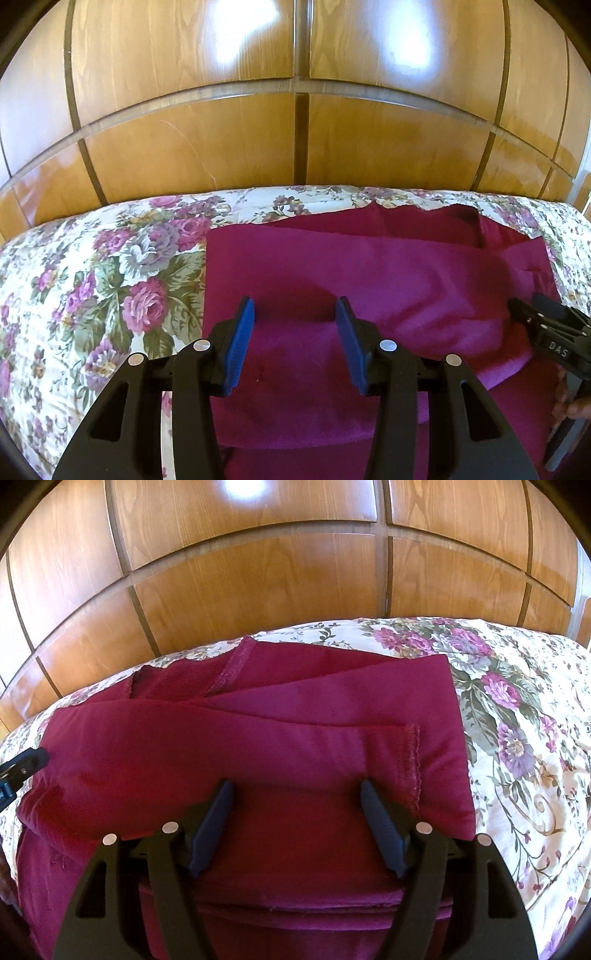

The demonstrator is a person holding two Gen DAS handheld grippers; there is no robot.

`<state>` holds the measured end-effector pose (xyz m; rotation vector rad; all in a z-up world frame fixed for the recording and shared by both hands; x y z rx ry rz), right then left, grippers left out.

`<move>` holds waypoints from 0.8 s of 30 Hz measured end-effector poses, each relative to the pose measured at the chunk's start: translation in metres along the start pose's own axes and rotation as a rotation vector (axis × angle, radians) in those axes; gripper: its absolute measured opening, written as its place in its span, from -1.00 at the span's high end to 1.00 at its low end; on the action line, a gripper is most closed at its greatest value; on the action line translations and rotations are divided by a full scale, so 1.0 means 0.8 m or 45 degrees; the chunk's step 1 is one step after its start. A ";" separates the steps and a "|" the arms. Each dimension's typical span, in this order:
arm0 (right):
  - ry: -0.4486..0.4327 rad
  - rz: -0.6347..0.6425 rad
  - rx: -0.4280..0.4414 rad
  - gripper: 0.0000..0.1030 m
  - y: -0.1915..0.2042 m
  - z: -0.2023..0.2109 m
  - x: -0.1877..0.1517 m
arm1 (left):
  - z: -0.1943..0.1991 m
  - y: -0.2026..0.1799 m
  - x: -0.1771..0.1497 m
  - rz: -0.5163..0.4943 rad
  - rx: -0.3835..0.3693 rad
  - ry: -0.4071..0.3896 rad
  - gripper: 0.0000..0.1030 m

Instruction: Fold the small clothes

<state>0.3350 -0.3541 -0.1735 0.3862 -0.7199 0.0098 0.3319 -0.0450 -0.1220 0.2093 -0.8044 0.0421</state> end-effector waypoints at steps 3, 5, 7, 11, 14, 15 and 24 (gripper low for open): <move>-0.001 0.001 0.002 -0.43 0.001 -0.001 0.000 | -0.005 -0.001 0.002 -0.006 0.002 -0.003 0.12; -0.001 0.000 0.003 -0.44 0.001 -0.001 -0.001 | -0.009 -0.002 0.003 -0.015 0.004 -0.003 0.12; -0.001 0.000 0.002 -0.45 0.001 -0.002 0.000 | -0.013 -0.002 0.004 -0.017 0.004 -0.001 0.12; -0.002 0.000 0.001 -0.46 0.001 -0.001 -0.001 | -0.025 -0.001 0.006 -0.008 0.004 0.014 0.12; -0.002 0.001 0.001 -0.48 0.002 -0.002 -0.001 | -0.041 -0.002 0.002 -0.003 0.003 0.049 0.00; -0.002 0.002 0.001 -0.48 0.002 -0.003 -0.001 | -0.046 -0.002 -0.001 0.000 0.000 0.060 -0.03; 0.005 0.012 0.002 -0.51 0.003 -0.005 -0.001 | -0.032 0.015 -0.014 0.063 -0.021 0.130 -0.32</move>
Point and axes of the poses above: each gripper's, at about its wrist camera, not at the fingertips, and z roughly against the way its jaws point, y to its left, x to its top, the point moved 10 cm from there along -z, roughly the way its jaws point, and after that the axes turned 14 degrees about x, right-handed, at the moved point
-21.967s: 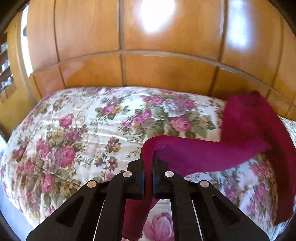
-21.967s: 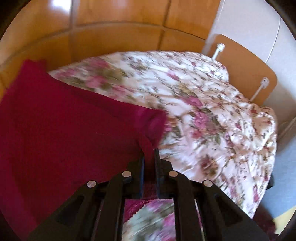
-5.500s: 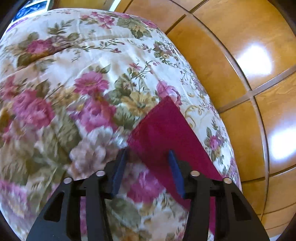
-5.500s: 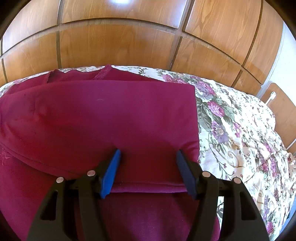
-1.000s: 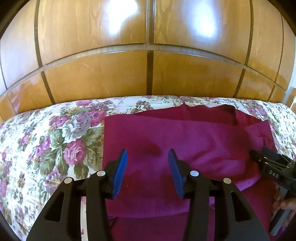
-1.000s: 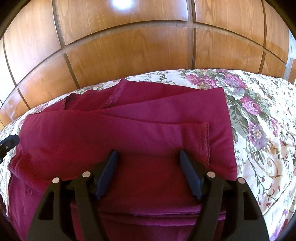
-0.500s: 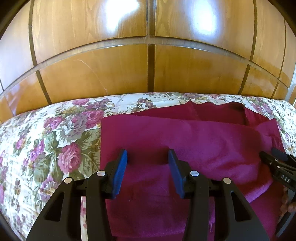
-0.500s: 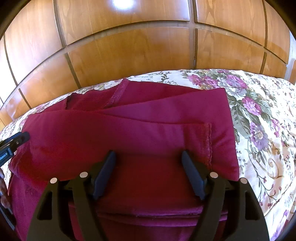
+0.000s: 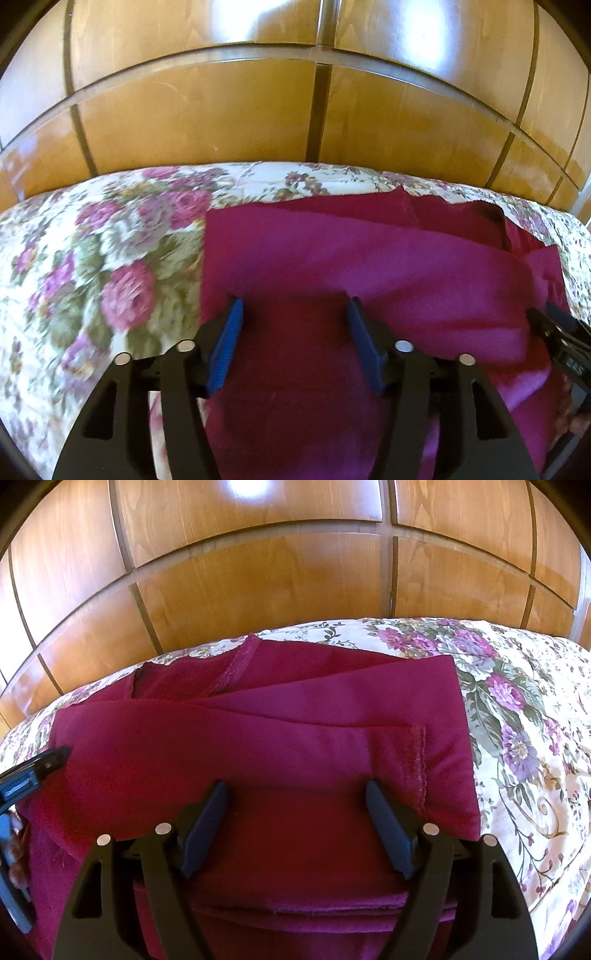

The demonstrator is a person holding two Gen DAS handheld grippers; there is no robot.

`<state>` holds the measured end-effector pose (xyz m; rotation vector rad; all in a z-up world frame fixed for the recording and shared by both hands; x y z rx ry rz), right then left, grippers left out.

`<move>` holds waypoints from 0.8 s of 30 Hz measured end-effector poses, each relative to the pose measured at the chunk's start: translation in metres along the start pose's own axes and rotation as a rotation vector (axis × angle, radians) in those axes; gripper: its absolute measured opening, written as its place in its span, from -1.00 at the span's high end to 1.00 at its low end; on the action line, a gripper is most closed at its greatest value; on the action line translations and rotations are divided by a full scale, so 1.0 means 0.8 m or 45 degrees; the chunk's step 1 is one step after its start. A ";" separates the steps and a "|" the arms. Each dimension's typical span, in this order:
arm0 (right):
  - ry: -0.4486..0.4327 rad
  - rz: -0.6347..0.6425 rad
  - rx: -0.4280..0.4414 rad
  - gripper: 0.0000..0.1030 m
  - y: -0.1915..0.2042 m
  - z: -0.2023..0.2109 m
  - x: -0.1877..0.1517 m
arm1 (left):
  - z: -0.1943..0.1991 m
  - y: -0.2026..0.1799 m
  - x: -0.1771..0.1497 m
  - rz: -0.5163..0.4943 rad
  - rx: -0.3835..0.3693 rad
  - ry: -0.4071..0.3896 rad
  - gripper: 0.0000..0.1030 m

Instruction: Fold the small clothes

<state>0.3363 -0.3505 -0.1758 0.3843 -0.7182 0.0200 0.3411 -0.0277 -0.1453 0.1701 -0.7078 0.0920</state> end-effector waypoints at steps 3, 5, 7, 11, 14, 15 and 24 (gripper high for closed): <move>0.007 0.002 0.012 -0.56 0.001 0.000 0.000 | 0.021 0.020 -0.032 0.040 -0.005 0.064 -0.35; 0.019 0.014 0.005 -0.61 0.002 0.001 0.001 | 0.039 0.035 -0.058 0.092 -0.041 0.102 -0.35; 0.056 0.039 -0.004 -0.78 0.009 0.005 -0.001 | 0.059 0.047 -0.085 0.120 -0.060 0.140 -0.35; 0.098 0.056 0.006 -0.86 0.017 0.029 -0.015 | 0.100 0.063 -0.142 0.104 -0.082 0.173 -0.35; 0.086 0.047 0.032 -0.86 0.016 0.065 -0.033 | 0.122 0.059 -0.179 0.065 -0.159 0.207 -0.30; 0.091 0.045 0.021 -0.89 0.013 0.079 -0.041 | 0.133 0.058 -0.192 0.041 -0.166 0.194 -0.29; 0.250 -0.138 0.090 -0.83 -0.035 0.186 -0.175 | 0.197 0.059 -0.269 -0.084 -0.239 0.144 -0.16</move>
Point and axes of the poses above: each gripper's, at about its wrist camera, not at the fingertips, and z roughly against the way its jaws point, y to its left, x to its top, the point moved 10 cm from there along -z, roughly the way its jaws point, and after that the axes turned 14 degrees about x, right-handed, at the moved point
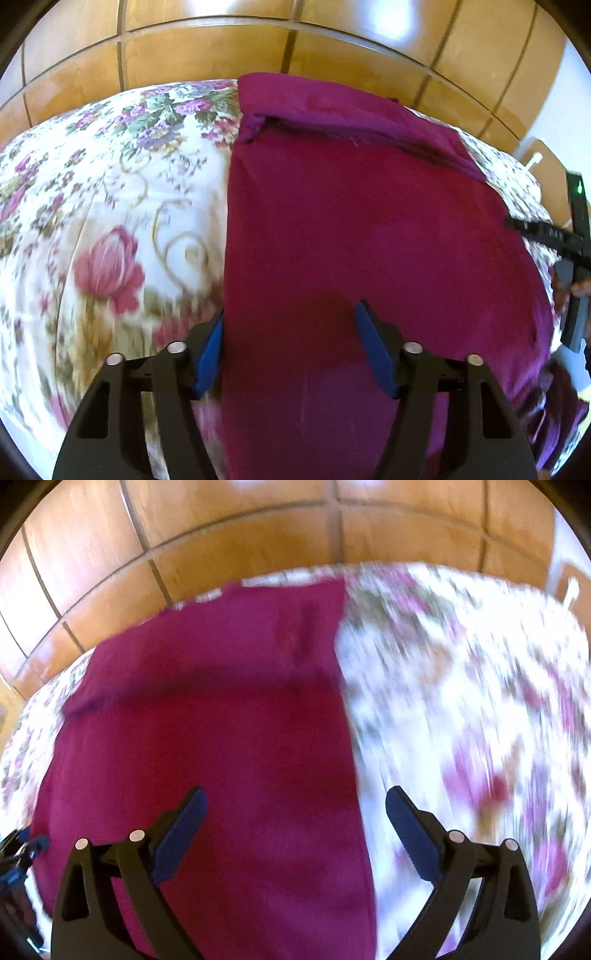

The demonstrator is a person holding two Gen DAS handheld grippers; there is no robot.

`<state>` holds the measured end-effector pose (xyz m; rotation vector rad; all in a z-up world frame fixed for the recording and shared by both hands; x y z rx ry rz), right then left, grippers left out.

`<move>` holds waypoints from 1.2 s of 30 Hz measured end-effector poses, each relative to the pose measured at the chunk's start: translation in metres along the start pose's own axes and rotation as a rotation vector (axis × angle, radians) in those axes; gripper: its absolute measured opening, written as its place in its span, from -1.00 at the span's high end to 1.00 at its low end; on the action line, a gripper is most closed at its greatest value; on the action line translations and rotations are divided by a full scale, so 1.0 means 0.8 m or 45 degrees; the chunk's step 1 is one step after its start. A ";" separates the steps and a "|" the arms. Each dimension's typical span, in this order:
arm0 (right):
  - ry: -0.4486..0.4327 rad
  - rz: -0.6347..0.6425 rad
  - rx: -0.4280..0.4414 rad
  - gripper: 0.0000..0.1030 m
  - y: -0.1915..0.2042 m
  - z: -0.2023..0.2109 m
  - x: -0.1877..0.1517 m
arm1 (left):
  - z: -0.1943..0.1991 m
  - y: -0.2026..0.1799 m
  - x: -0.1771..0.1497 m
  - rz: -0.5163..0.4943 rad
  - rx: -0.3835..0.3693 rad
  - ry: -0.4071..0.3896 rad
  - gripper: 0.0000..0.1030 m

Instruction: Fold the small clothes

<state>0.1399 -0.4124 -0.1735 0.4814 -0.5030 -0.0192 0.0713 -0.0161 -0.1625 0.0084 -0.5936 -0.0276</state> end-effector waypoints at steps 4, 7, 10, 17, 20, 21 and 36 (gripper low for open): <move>0.048 -0.022 0.057 -0.56 0.008 0.032 -0.077 | 0.022 -0.001 -0.027 -0.060 -0.027 -0.001 0.18; 0.094 -0.036 0.092 -0.08 0.019 0.048 -0.118 | 0.035 0.001 -0.041 -0.051 -0.093 0.036 0.53; 0.141 -0.032 0.117 0.58 0.029 0.052 -0.143 | 0.046 -0.001 -0.047 -0.040 -0.149 0.052 0.73; 0.006 -0.020 0.313 0.82 0.078 0.080 -0.086 | 0.074 -0.003 -0.018 0.121 -0.358 0.039 0.78; -0.084 -0.014 0.391 0.83 0.095 0.091 -0.048 | 0.083 -0.001 0.009 0.209 -0.462 0.022 0.78; -0.114 -0.019 0.419 0.83 0.100 0.092 -0.031 | 0.084 0.000 0.018 0.233 -0.482 0.015 0.79; -0.197 -0.289 0.420 0.00 0.035 0.014 0.126 | -0.028 0.043 0.186 0.677 -0.471 0.145 -0.02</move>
Point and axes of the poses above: each gripper's, at about its wrist camera, not at the fingertips, and z roughly against the way its jaws point, y to its left, x to its top, the point moved 10 cm from there along -z, roughly the way its jaws point, and after that the axes turned 14 degrees about x, right-handed, at the moved point
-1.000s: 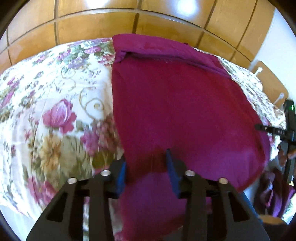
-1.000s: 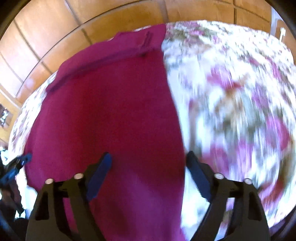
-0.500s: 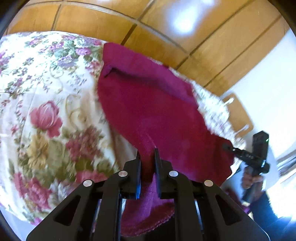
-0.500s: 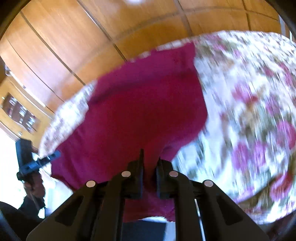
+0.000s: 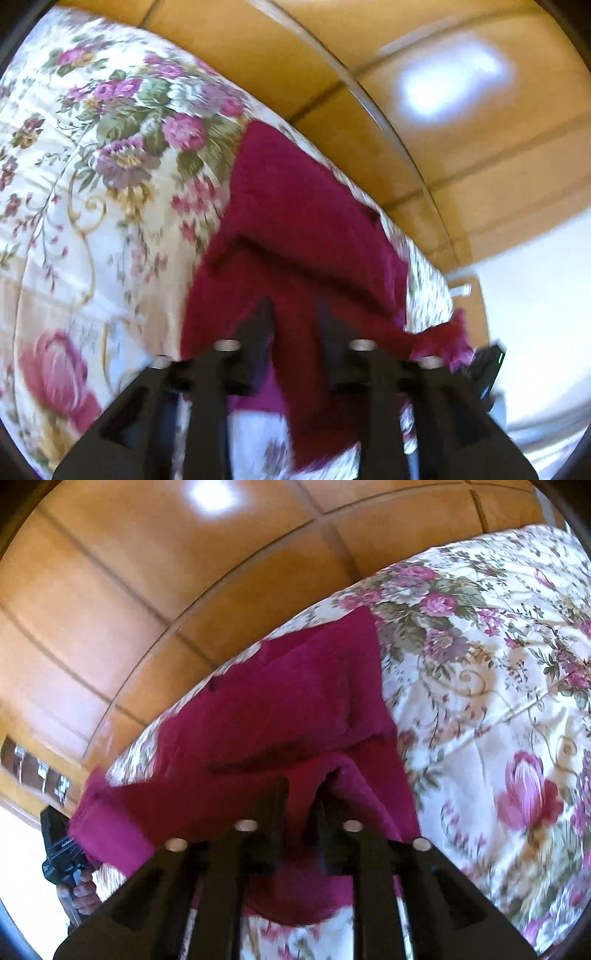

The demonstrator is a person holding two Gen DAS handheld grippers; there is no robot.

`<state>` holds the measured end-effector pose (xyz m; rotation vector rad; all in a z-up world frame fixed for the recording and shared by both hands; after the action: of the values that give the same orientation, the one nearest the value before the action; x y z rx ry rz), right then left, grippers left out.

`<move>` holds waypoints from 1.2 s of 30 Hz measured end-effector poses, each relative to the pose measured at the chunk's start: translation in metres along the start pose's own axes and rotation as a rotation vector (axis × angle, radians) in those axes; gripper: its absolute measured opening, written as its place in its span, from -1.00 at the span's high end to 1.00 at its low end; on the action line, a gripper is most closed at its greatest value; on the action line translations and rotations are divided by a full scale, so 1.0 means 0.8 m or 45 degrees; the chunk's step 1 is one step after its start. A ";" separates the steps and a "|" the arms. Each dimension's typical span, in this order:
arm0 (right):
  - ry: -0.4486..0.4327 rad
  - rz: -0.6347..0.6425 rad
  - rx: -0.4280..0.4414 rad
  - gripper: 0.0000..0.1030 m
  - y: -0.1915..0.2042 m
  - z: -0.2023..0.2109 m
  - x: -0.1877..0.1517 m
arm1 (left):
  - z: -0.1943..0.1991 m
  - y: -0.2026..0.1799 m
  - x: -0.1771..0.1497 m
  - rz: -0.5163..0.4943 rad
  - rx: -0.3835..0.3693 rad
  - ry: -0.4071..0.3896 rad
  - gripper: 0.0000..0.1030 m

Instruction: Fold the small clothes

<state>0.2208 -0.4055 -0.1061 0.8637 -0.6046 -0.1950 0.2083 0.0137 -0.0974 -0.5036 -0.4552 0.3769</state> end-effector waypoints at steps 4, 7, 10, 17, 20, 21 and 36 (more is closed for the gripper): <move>-0.090 -0.029 0.048 -0.63 -0.003 0.024 0.014 | 0.002 0.023 0.032 0.092 0.015 -0.054 -0.22; -0.107 -0.033 0.020 -0.72 -0.020 0.046 0.001 | 0.008 0.047 0.033 0.041 0.078 -0.090 -0.22; -0.041 -0.008 -0.057 -0.72 -0.044 0.055 -0.035 | 0.008 0.053 0.003 -0.131 0.114 -0.091 -0.22; 0.061 0.053 -0.170 -0.25 -0.073 0.021 -0.081 | -0.030 0.048 -0.080 -0.410 0.169 -0.028 -0.22; 0.064 0.046 -0.171 0.23 -0.071 0.006 -0.073 | -0.044 0.044 -0.083 -0.442 0.205 -0.038 0.12; 0.076 0.049 -0.163 0.46 -0.066 0.004 -0.073 | -0.048 0.044 -0.083 -0.436 0.220 -0.018 0.30; 0.164 0.150 -0.066 0.61 0.012 0.073 -0.165 | 0.054 0.075 -0.130 -0.454 0.140 0.000 0.67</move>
<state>0.0787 -0.3846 -0.1251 0.7816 -0.5259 -0.0473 0.0861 0.0324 -0.1290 -0.3071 -0.5105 0.0578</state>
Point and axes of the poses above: each gripper's, at about its wrist camera, not at the fingertips, and z roughly against the way its jaws point, y to its left, x to its top, the point moved 10 cm from there along -z, roughly the way its jaws point, and after that the axes turned 14 degrees about x, right-handed, at the moved point
